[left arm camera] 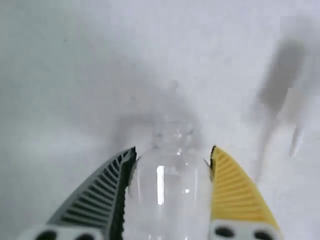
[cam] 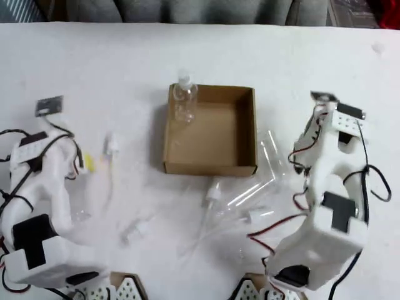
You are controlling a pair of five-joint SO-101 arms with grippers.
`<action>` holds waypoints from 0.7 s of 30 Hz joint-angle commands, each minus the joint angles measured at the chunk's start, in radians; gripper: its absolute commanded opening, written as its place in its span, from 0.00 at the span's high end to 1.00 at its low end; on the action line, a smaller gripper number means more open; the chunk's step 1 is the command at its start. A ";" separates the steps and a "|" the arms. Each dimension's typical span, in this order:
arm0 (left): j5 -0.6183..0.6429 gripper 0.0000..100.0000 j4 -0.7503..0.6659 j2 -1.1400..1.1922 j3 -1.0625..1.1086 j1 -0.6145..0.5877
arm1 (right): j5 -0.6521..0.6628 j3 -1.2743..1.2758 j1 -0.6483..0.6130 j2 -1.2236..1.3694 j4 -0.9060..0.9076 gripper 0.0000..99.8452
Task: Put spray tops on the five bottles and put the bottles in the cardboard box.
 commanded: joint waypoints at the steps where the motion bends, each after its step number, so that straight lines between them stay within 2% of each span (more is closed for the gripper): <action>1: 0.068 0.98 -0.031 -0.004 -0.055 -0.042 | 0.011 -0.011 -0.087 -0.239 0.090 0.98; 4: 0.069 0.98 -0.031 -0.004 -0.055 -0.044 | 0.009 -0.012 -0.203 -0.371 0.196 0.98; 7: 0.069 0.98 -0.031 -0.004 -0.055 -0.045 | -0.008 -0.012 -0.392 -0.484 0.266 0.98; 10: 0.069 0.98 -0.031 -0.002 -0.055 -0.068 | -0.101 -0.015 -0.596 -0.532 0.268 0.98; 15: 0.071 0.98 -0.031 -0.002 -0.057 -0.093 | -0.252 -0.132 -0.878 -0.426 0.139 0.98; 21: 0.074 0.98 -0.052 0.015 -0.063 -0.130 | -0.427 -0.367 -1.038 -0.183 -0.002 0.98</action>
